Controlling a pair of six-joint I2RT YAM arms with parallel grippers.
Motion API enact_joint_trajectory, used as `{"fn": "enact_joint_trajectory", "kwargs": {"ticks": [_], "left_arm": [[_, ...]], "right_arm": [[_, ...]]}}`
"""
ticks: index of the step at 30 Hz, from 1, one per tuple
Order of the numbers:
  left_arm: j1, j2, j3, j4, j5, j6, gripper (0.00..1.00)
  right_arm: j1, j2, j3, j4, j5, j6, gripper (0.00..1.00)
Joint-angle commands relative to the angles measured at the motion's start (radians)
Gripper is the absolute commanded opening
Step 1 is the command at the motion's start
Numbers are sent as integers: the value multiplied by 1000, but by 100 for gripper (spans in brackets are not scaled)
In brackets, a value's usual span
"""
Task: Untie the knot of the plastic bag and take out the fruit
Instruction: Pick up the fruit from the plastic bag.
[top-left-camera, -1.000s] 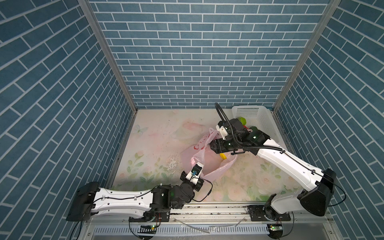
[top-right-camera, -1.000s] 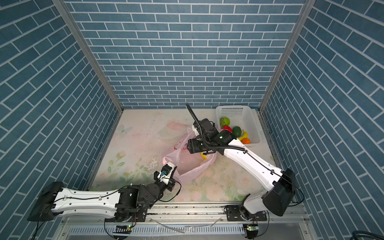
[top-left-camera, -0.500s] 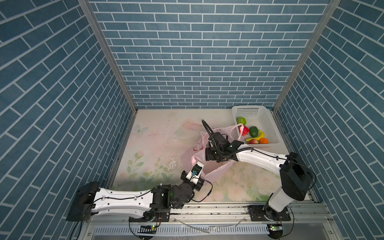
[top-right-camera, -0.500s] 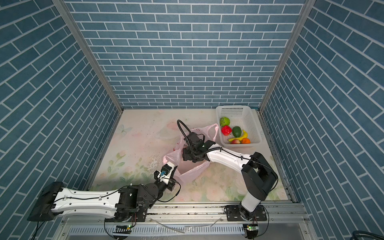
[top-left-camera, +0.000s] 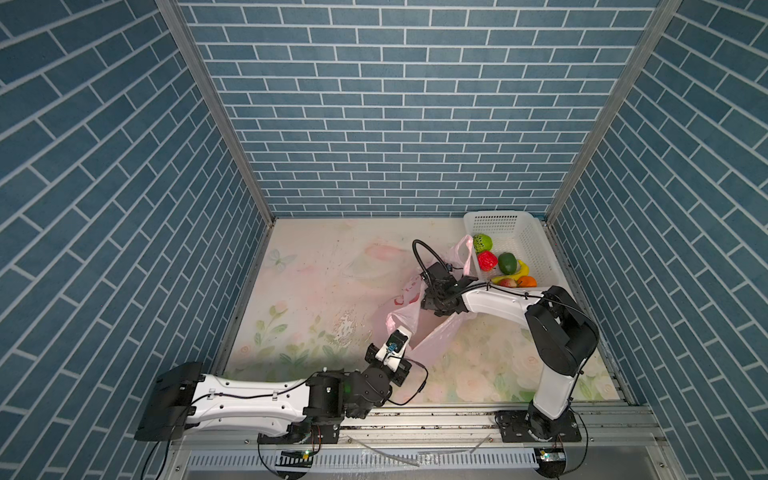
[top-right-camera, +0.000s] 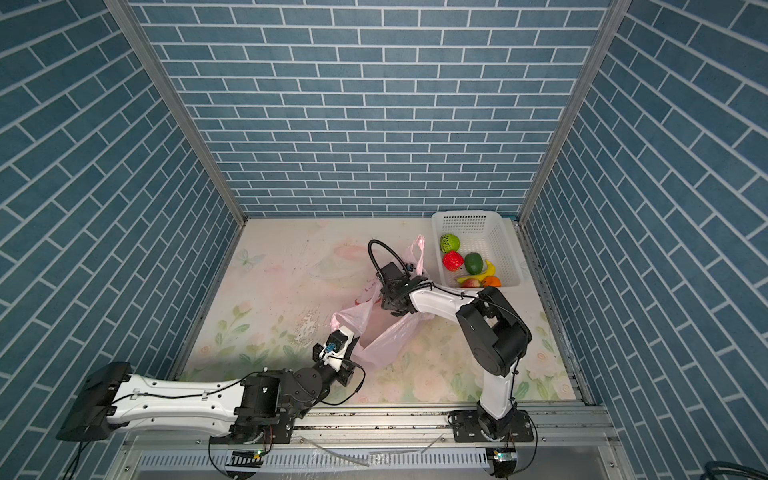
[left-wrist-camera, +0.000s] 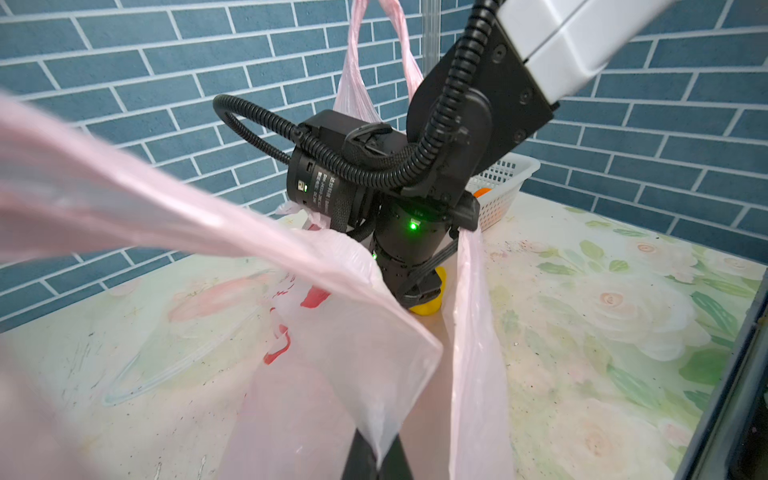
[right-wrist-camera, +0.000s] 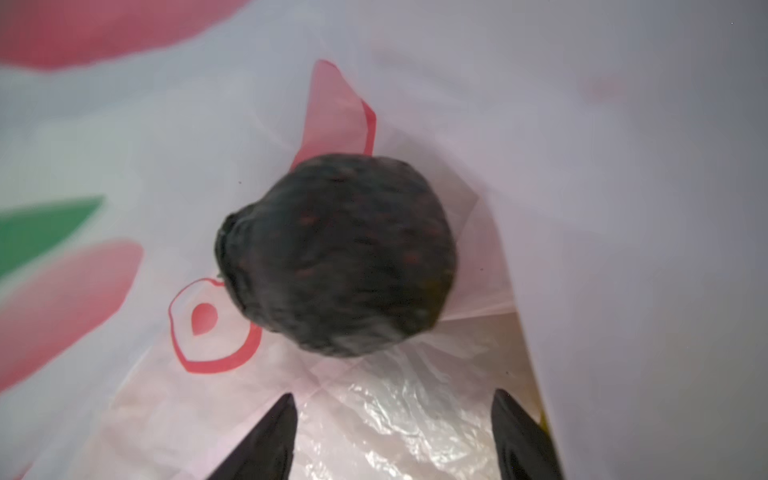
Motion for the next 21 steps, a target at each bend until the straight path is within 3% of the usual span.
{"fn": "enact_joint_trajectory", "kwargs": {"ticks": [1,6,13,18,21], "left_arm": [[-18,21,19,-34,21,-37,3],[-31,79,38,-12,36,-28,3],[-38,96,63,8,-22,-4,4],[-38,31,34,-33,-61,-44,23],[-38,-38,27,-86,-58,-75,44]], "right_arm": [[-21,-29,57,-103,94,18,79],[-90,-30,34,-50,41,10,82],[-61,-34,-3,116,-135,8,82],[-33,-84,-33,103,-150,6,81],[-31,-101,-50,86,-140,-10,81]]}}
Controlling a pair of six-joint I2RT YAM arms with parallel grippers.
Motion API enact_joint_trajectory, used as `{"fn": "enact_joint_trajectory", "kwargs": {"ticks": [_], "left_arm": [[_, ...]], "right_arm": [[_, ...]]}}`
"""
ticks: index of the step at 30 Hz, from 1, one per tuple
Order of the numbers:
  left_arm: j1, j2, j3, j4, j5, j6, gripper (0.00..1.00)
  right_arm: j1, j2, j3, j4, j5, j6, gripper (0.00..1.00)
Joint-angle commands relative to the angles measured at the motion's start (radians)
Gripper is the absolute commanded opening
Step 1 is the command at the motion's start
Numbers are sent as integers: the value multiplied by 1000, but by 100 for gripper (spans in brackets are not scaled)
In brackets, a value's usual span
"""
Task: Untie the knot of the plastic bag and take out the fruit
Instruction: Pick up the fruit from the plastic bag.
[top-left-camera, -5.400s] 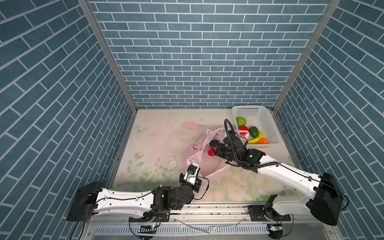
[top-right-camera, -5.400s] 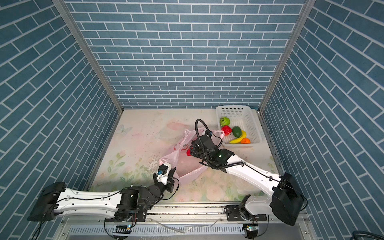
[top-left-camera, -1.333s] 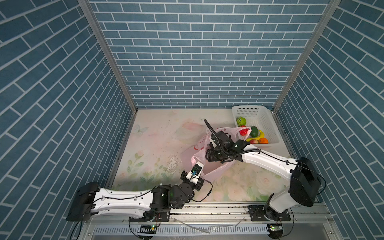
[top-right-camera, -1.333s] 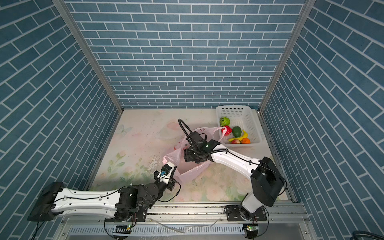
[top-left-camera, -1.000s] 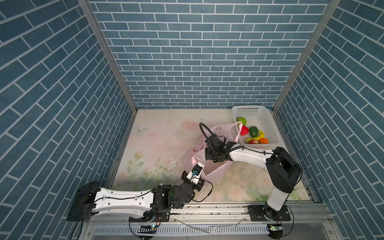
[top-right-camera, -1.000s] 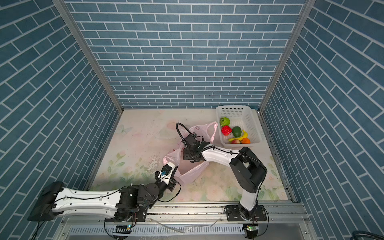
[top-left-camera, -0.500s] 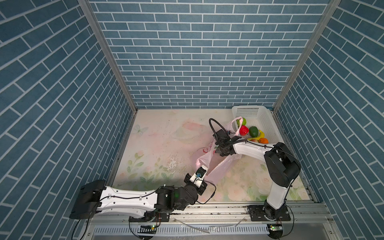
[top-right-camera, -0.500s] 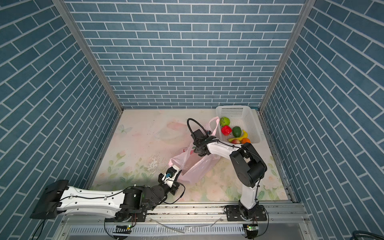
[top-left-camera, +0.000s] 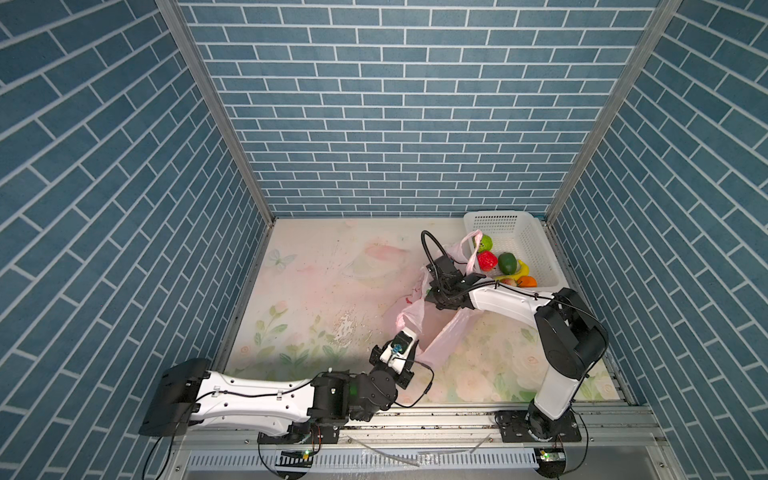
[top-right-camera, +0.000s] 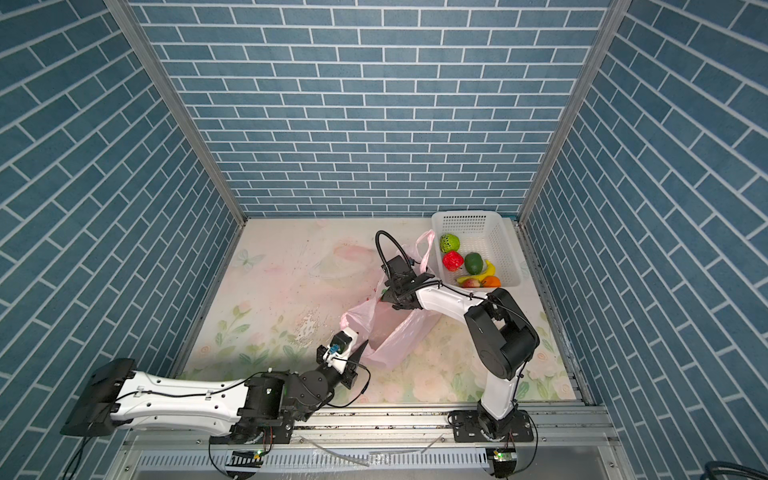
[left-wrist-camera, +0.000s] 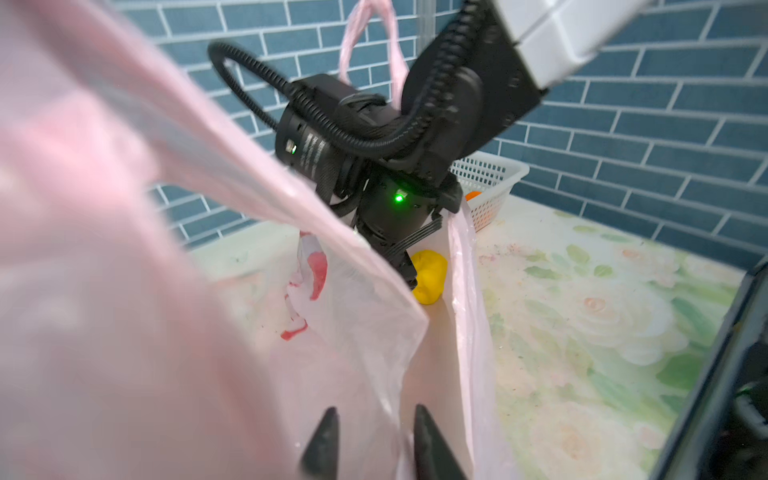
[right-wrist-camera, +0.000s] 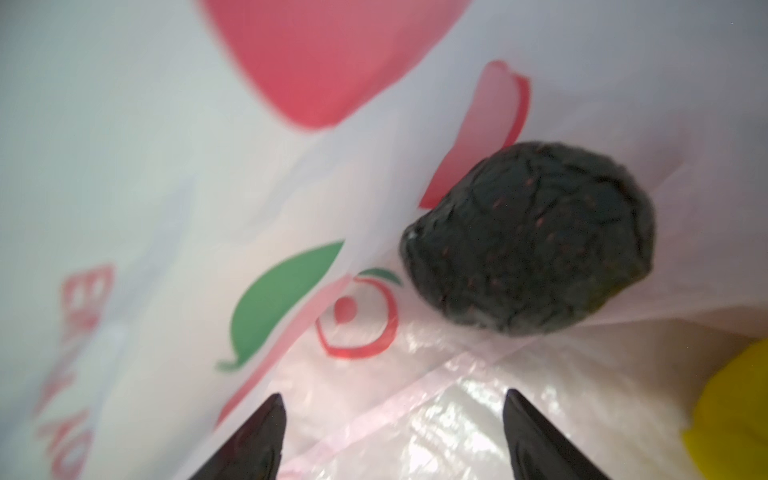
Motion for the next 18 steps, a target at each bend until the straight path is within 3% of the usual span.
{"fn": "enact_joint_trajectory", "kwargs": {"ticks": [1,3,7,12,18], "left_arm": [[-4,-81,-12,-94,-15,-49,52],[-4,-143,-13,-162,13,-88,68],[-4,-248,-12,-247,134,-95,89],[-4,-266,55,-333,261,-54,98],[29,-272,163,-429,237,-70,100]], "right_arm": [[-3,-44,-38,-16,-2,-16,81],[-3,-50,-42,-17,3,-25,81],[-2,-40,-40,-10,4,-29,81],[0,-44,-43,-4,6,-27,81],[8,-74,-59,-17,26,-23,81]]}}
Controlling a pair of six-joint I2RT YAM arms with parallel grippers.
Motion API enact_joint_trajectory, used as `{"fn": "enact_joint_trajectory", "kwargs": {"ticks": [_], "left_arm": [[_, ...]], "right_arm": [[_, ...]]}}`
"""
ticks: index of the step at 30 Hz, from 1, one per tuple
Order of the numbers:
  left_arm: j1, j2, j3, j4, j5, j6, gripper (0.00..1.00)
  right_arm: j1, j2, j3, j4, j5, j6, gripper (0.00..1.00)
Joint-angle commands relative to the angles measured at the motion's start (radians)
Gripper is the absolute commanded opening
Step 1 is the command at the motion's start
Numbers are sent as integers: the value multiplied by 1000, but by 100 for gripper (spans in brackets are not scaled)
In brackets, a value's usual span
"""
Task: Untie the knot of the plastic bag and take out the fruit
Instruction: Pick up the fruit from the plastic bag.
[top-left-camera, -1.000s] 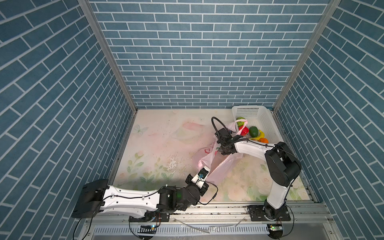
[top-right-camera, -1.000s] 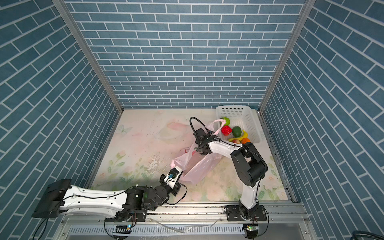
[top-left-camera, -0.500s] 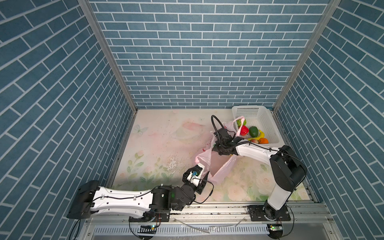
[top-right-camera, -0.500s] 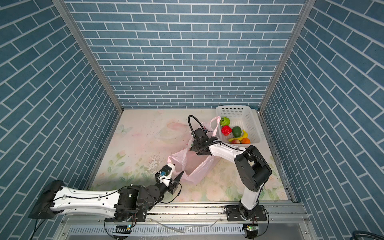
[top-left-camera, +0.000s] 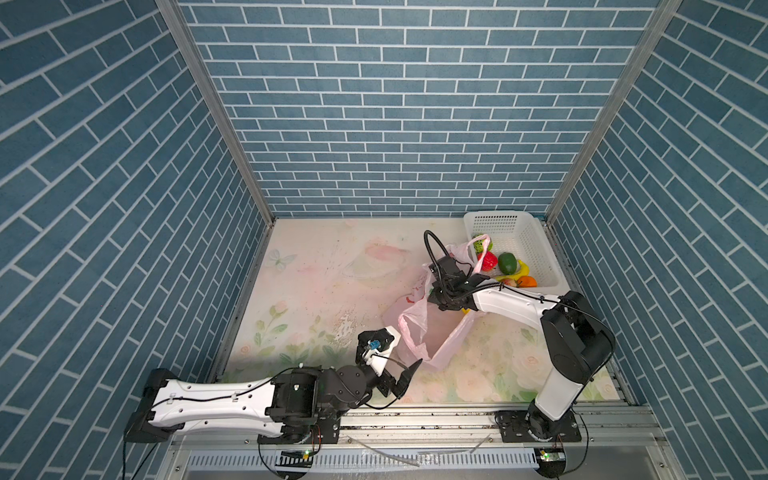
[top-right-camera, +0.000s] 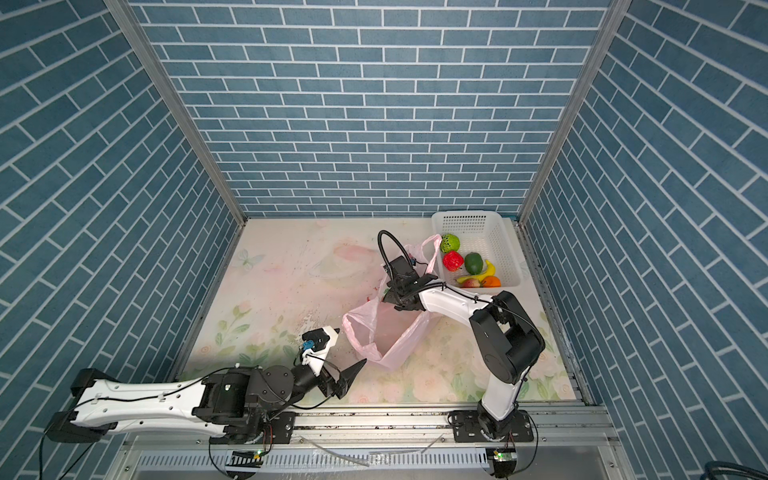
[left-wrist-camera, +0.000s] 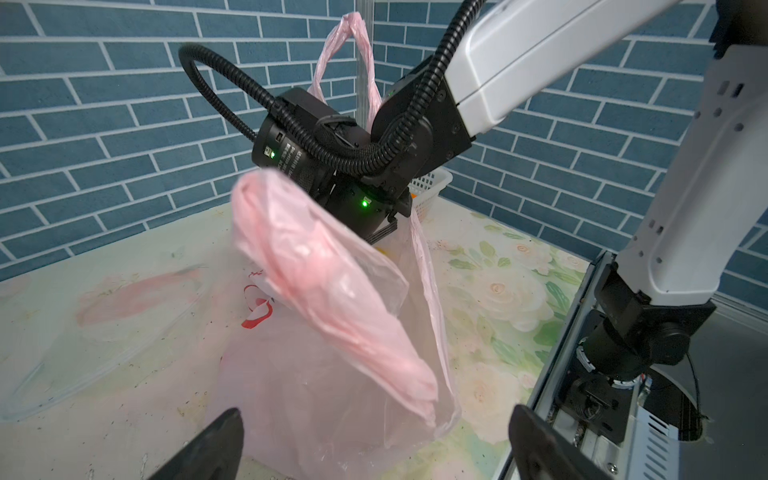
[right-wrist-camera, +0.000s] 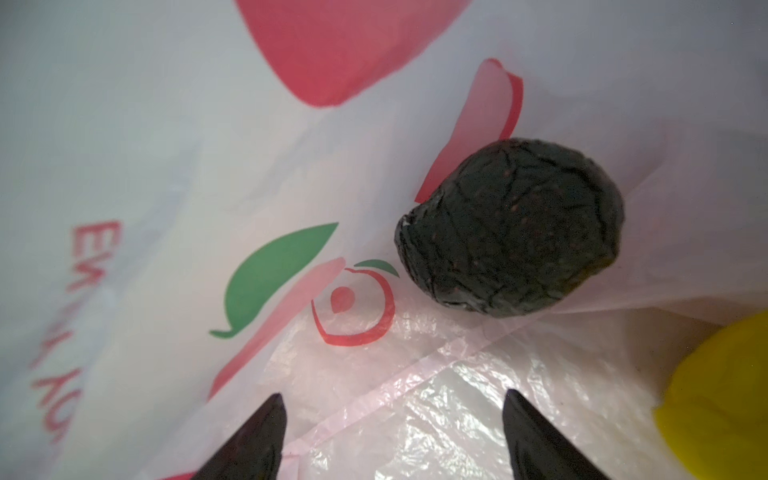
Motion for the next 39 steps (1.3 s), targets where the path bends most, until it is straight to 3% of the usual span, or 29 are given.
{"fn": "enact_joint_trajectory", "kwargs": {"ticks": [1,8,14,22,32,39], "left_arm": [[49,-15,86,-100,25,-10,100],[331,56,310,-310,247,-104,100],[539,289,558,-452,600,-141,98],[588,479,630,-455,823,-191,85],[638,642,745,-474,940,-194,81],[639,719,810,-563,981,-182,68]], "right_arm": [[10,-50,-39,-20,24,-2,81],[24,-61,-63,-29,32,16,81],[34,-65,-60,-49,64,24,81],[36,-91,-77,-42,97,41,81],[38,-91,-96,-25,104,48,81],[41,-112,-112,-30,133,65,81]]}}
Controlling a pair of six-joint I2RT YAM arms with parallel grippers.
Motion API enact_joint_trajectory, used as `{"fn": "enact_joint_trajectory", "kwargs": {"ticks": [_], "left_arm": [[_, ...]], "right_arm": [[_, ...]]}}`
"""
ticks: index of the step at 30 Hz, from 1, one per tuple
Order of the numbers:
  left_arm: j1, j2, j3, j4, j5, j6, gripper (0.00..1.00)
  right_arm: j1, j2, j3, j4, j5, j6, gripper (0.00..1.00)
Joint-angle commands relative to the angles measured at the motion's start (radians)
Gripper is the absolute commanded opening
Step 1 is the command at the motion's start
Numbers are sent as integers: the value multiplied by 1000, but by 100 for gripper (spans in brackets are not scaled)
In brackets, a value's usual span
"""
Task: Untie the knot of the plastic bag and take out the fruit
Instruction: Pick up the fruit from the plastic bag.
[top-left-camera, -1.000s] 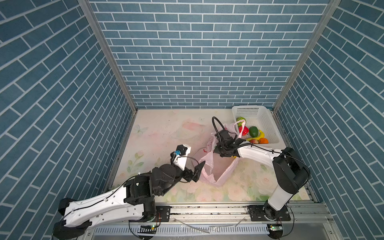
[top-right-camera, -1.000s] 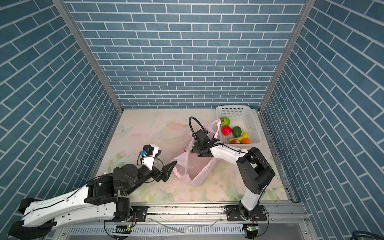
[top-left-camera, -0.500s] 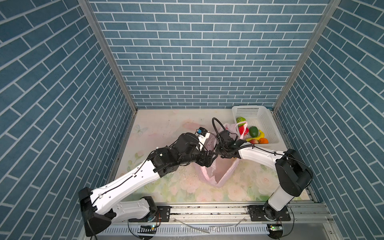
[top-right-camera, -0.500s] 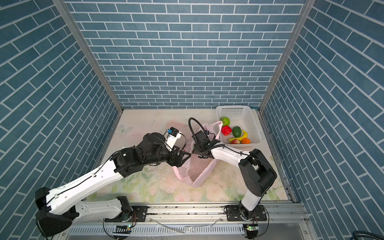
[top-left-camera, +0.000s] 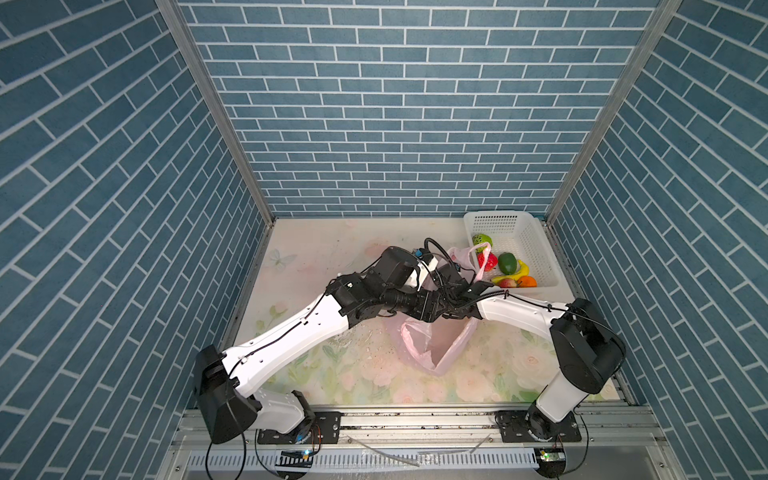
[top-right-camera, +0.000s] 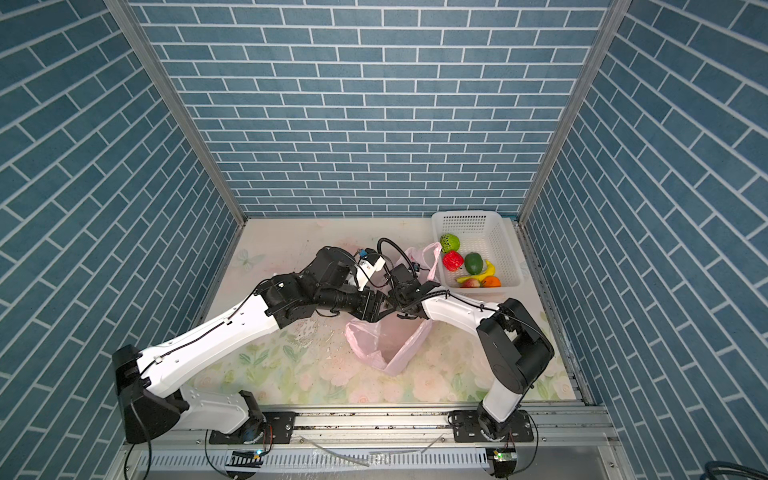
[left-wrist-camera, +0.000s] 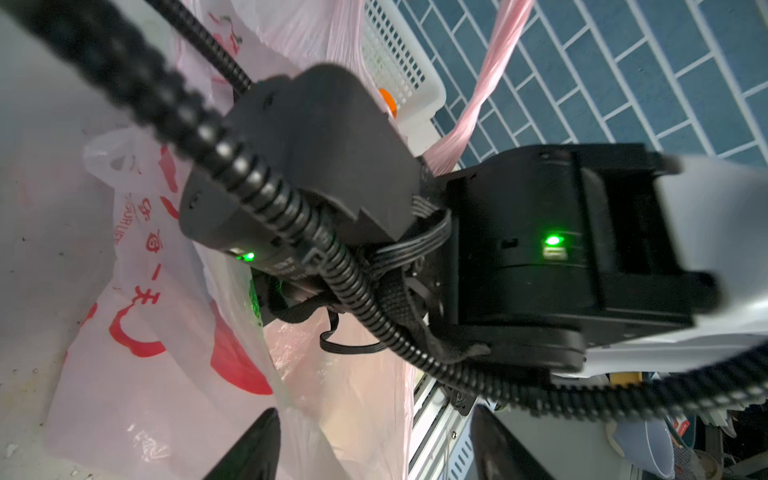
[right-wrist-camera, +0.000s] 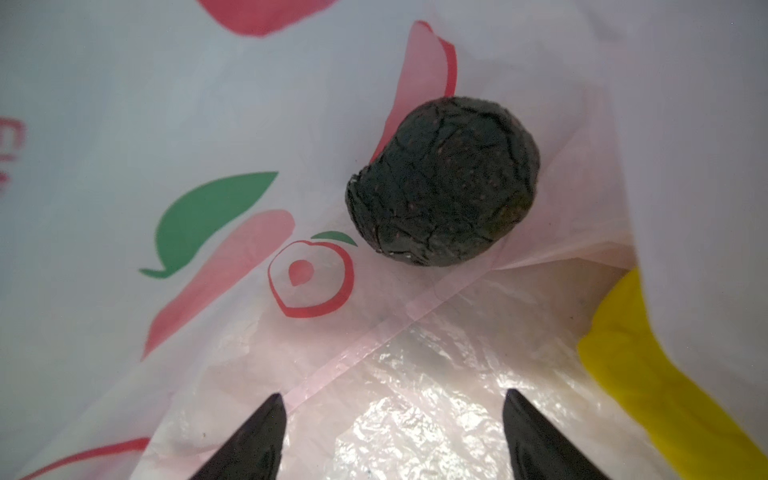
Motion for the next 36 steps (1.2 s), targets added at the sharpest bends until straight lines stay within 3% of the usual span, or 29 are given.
{"fn": "enact_joint_trajectory", "kwargs": {"ticks": [1,8,16,20,25,26,36], "left_arm": [[7,19,52,-102,26,23,65],[5,53,91,-231,-59,63,59],[5,92,83,-182,-28,34,57],[6,103,73,-185,-30,32,40],[5,92,60,-231,-129,40,4],[5,83,56,-239,-157,39,1],[7,-123,-24,-301,-476,-37,0]], "right_arm": [[5,-45,-34,-9,44,43,81],[6,-47,-29,-6,49,47,81],[6,-48,-32,-5,55,52,81],[7,-54,-35,-3,61,54,81],[7,-64,-38,-2,62,50,81],[7,-64,-38,-2,59,47,81],[11,-112,-56,-49,-17,-49,81]]}}
